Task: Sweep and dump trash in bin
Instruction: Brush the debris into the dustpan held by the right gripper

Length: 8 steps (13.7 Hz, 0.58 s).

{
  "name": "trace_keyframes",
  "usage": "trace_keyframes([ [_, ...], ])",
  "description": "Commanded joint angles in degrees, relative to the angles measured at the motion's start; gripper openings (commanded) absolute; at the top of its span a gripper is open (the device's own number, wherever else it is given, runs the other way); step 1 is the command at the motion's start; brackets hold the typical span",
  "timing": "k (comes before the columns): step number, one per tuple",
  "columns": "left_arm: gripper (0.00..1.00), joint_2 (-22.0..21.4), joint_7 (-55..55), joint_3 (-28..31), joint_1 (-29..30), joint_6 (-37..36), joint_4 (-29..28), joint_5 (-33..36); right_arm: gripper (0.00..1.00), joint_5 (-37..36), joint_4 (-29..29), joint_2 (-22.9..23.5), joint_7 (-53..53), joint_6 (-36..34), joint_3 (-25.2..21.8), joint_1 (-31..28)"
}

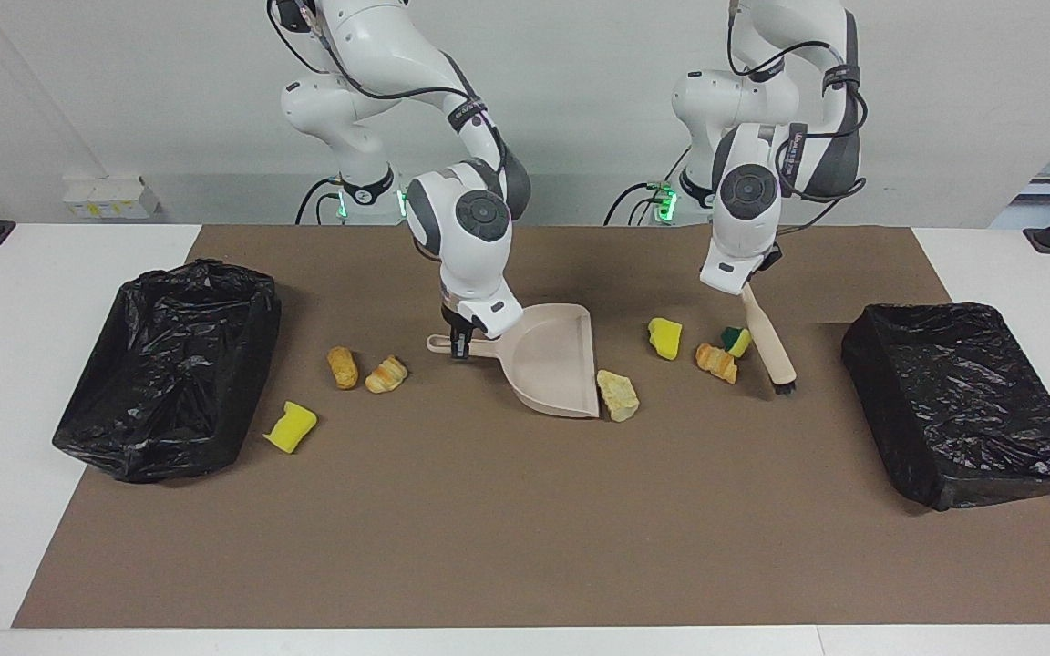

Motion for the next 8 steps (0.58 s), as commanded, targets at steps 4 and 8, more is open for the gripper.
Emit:
trace_keyframes([
  [4, 0.0, 2.87, 1.88, -0.02, -5.07, 8.63, -0.98, -11.5, 0.0, -7.58, 4.17, -0.08, 3.27, -10.77, 0.31, 2.89],
  [8, 0.0, 3.14, 2.15, -0.1, -12.26, 13.64, -0.54, -20.72, 0.0, -7.33, 3.47, -0.17, 5.55, -10.6, 0.39, 2.9],
])
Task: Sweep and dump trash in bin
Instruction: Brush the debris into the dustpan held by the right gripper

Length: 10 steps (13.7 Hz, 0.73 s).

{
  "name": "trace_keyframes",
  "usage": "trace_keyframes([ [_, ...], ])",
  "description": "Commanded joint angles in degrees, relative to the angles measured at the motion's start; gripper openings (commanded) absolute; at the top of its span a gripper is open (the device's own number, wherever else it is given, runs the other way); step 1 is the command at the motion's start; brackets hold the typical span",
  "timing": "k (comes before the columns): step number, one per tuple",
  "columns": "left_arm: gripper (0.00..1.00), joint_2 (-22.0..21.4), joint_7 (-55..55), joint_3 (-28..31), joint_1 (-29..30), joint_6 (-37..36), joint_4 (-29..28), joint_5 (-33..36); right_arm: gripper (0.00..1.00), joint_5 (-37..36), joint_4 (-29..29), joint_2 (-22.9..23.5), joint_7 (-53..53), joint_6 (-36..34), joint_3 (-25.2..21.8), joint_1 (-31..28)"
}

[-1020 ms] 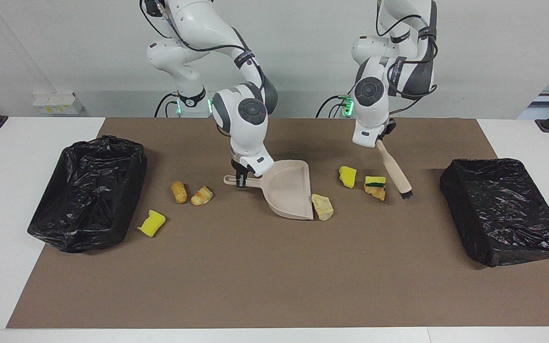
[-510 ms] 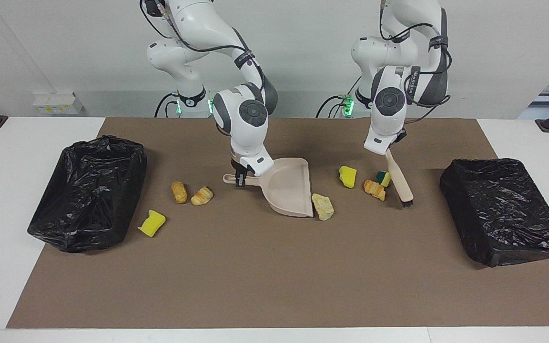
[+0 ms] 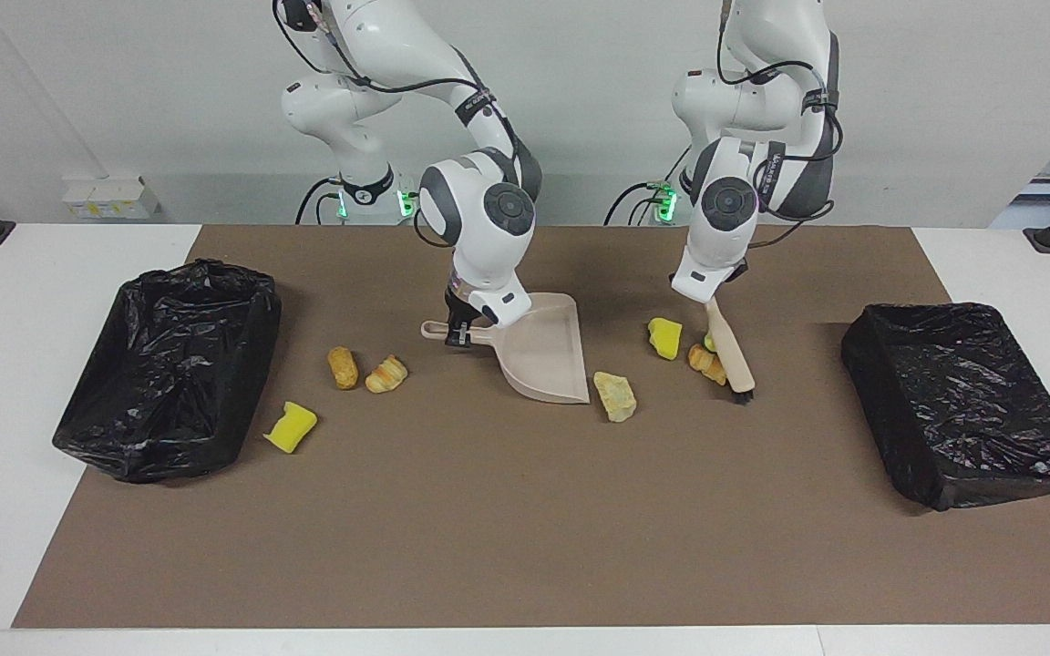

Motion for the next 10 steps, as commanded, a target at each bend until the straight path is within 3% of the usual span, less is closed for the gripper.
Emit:
trace_keyframes([
  [1, 0.0, 0.99, 0.94, 0.67, -5.56, 4.05, 0.26, -6.11, 0.0, -0.86, -0.21, -0.12, 2.49, -0.47, 0.37, -0.26],
  [7, 0.0, 3.98, 0.07, 0.4, -17.34, 7.33, 6.83, -12.97, 0.0, -0.5, -0.57, -0.12, 3.02, -0.03, 0.37, -0.61],
  [10, 0.0, 3.37, -1.86, 0.67, -17.36, 3.47, 10.19, -13.69, 0.0, -0.5, -1.26, -0.21, 2.33, 0.23, 0.37, -1.67],
])
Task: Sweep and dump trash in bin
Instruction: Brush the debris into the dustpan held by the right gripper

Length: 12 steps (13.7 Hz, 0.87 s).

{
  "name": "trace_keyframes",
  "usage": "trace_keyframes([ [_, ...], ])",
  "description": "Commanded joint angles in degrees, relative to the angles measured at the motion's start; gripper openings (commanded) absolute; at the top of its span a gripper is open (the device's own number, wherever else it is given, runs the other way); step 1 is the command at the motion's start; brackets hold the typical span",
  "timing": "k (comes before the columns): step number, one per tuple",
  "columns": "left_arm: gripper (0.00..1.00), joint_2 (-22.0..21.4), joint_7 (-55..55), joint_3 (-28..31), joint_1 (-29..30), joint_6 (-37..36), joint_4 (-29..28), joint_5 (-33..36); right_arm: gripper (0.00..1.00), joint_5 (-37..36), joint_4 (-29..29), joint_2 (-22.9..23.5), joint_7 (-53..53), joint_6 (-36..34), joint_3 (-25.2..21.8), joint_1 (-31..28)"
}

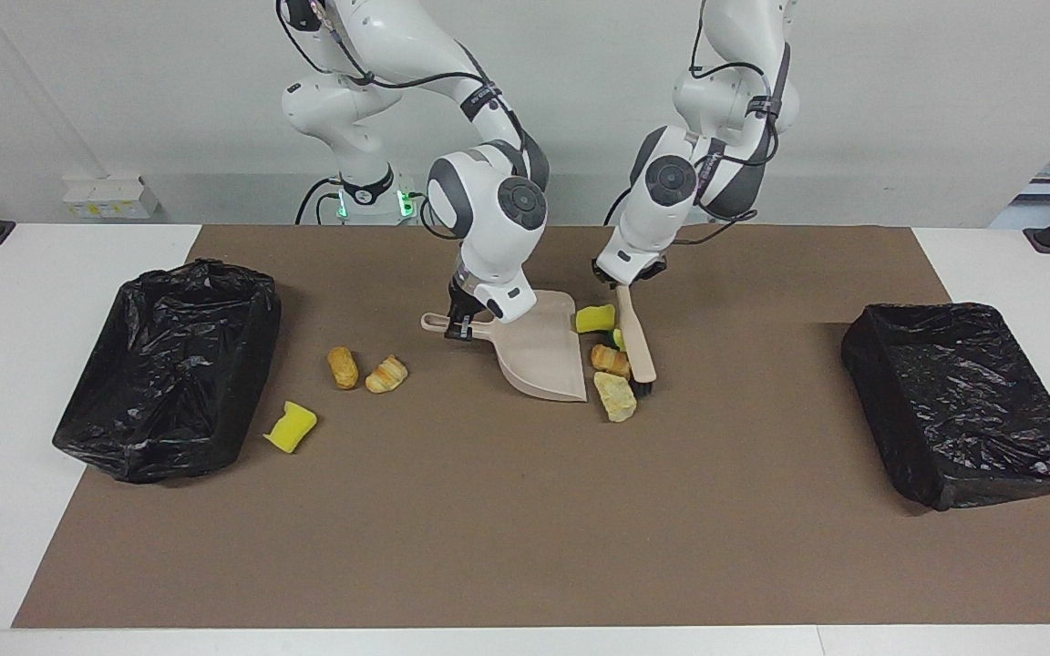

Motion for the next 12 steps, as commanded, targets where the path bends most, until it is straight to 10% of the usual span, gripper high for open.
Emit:
trace_keyframes([
  [1, 0.0, -0.8, -2.22, 1.48, -0.03, -4.52, 2.92, -1.12, 0.0, -0.51, -1.48, -0.39, 0.89, 1.14, 0.44, -1.53],
  [12, 0.0, -4.23, -13.83, 1.58, 4.18, -6.73, 6.17, -0.24, 0.0, -0.51, -4.04, -1.1, -1.22, 5.45, 0.44, -3.12],
])
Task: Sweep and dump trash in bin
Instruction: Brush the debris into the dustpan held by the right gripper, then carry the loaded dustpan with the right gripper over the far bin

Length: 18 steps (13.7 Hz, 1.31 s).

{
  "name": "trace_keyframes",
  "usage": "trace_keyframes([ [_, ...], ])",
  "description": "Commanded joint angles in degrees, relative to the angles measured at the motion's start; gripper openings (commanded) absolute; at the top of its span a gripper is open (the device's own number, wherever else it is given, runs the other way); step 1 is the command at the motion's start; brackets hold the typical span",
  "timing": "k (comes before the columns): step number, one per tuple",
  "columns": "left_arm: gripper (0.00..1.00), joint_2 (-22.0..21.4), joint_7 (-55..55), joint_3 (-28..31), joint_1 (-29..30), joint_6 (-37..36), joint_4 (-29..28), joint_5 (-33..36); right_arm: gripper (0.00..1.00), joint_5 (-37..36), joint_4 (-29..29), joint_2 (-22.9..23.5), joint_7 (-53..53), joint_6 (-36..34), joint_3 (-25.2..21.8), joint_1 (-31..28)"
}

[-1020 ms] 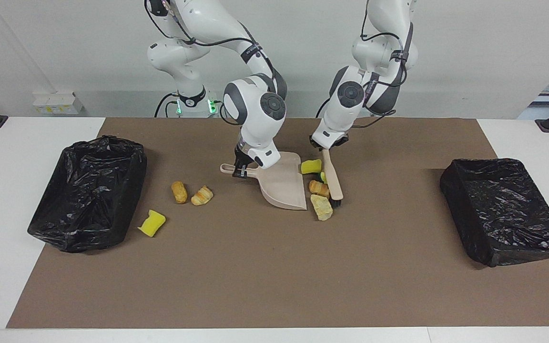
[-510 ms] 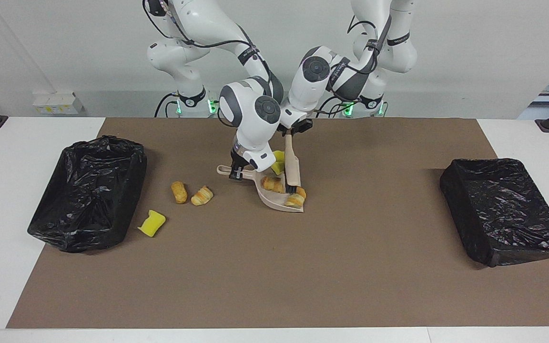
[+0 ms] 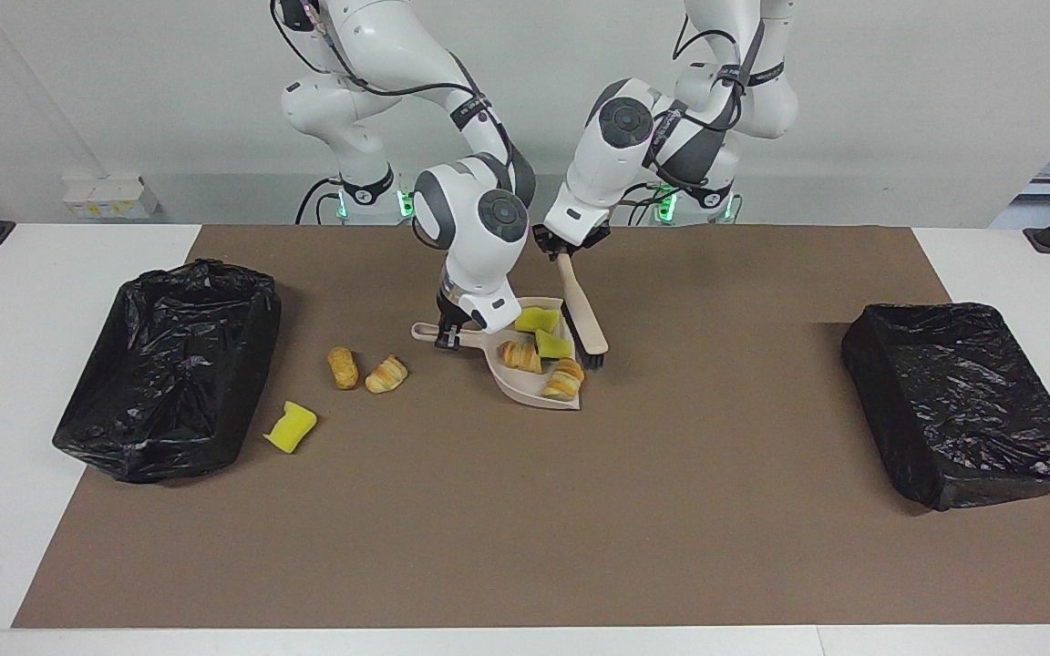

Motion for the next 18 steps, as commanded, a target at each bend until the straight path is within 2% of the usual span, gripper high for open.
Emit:
trace_keyframes([
  [1, 0.0, -2.81, -0.86, -0.26, 2.22, -1.81, 1.78, -0.02, 0.0, -0.53, -1.45, -1.87, -2.38, 1.58, 0.36, -1.91],
  [4, 0.0, -5.45, -0.24, -0.35, 3.63, -8.56, 0.47, 5.68, 0.0, -0.35, -1.36, -3.72, -8.35, 1.67, 0.36, -5.25],
  [7, 0.0, -10.98, -1.2, -0.7, 2.76, -9.47, -7.95, 5.96, 0.0, -0.35, -1.27, -5.38, -14.85, 1.59, 0.45, -8.76],
  [9, 0.0, -11.52, -5.31, -3.15, -1.0, -7.98, -11.74, 5.96, 0.0, 1.13, -0.57, -6.18, -19.33, 1.32, 0.36, -11.48],
  [13, 0.0, -11.61, -14.29, -3.6, -10.85, -0.43, -18.07, 5.96, 0.0, 2.29, 4.25, -6.45, -25.06, -2.09, 0.1, -16.31],
  [14, 0.0, -11.52, -14.48, -3.6, -13.57, 1.07, -19.3, 5.96, 0.0, 2.64, 5.48, -6.44, -25.85, -3.24, 0.1, -17.46],
  [18, 0.0, -10.91, -12.64, -3.69, -17.89, 6.34, -23.09, 5.87, 0.0, 2.81, 9.53, -6.27, -29.89, -6.32, -0.08, -22.81],
])
